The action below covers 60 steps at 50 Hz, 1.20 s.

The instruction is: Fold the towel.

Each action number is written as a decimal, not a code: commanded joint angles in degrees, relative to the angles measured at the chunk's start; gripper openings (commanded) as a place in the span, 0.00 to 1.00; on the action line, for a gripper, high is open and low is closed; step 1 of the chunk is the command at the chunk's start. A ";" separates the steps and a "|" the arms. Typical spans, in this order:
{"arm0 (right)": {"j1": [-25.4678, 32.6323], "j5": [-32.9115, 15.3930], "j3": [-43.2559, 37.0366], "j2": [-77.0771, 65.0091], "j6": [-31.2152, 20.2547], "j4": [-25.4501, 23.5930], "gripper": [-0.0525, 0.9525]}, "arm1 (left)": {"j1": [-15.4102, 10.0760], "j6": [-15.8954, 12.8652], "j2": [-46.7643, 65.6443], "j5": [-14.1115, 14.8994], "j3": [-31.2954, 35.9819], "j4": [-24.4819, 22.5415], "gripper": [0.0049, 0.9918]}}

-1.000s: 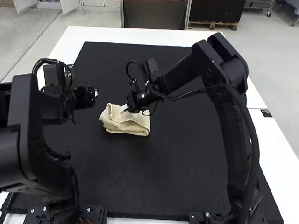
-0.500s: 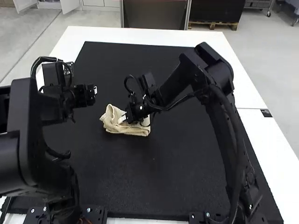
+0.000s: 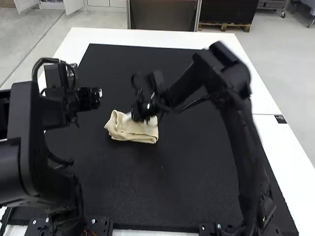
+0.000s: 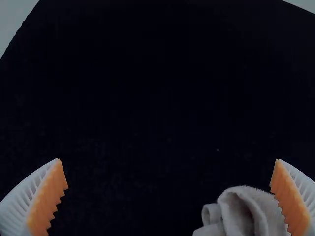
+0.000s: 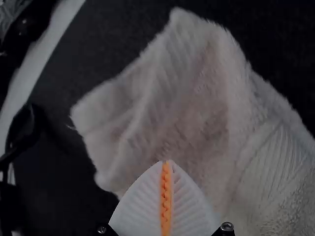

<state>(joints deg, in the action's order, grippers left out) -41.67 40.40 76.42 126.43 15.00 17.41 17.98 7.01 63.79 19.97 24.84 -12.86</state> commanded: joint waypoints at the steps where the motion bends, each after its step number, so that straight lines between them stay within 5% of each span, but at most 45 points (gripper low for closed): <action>1: 4.23 1.61 1.10 -9.89 2.49 -0.18 0.03 | -0.57 1.08 -0.95 0.86 5.75 0.21 0.98; 8: 7.92 1.61 0.66 -17.10 2.40 -1.94 0.03 | -3.83 3.54 -0.95 0.60 10.05 1.00 0.98; 20: 14.78 -0.68 0.04 -29.93 2.57 -2.03 0.03 | -10.42 6.88 -2.27 -4.06 17.79 2.58 0.98; 27: 18.29 -3.14 -0.49 -37.75 3.10 -2.03 0.03 | -10.33 7.94 -4.02 -4.15 23.06 4.95 0.98; 40: 24.80 -7.36 -6.99 -53.13 5.91 1.49 0.03 | -12.09 7.67 -10.18 -10.30 30.35 6.71 0.98; 60: 34.29 -6.65 -20.79 -81.87 12.07 4.12 0.03 | -12.35 5.91 -25.73 -14.08 29.21 6.36 0.98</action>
<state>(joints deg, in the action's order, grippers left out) -9.63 33.56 57.78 51.62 23.64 20.58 5.67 13.80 42.85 7.42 54.46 -5.87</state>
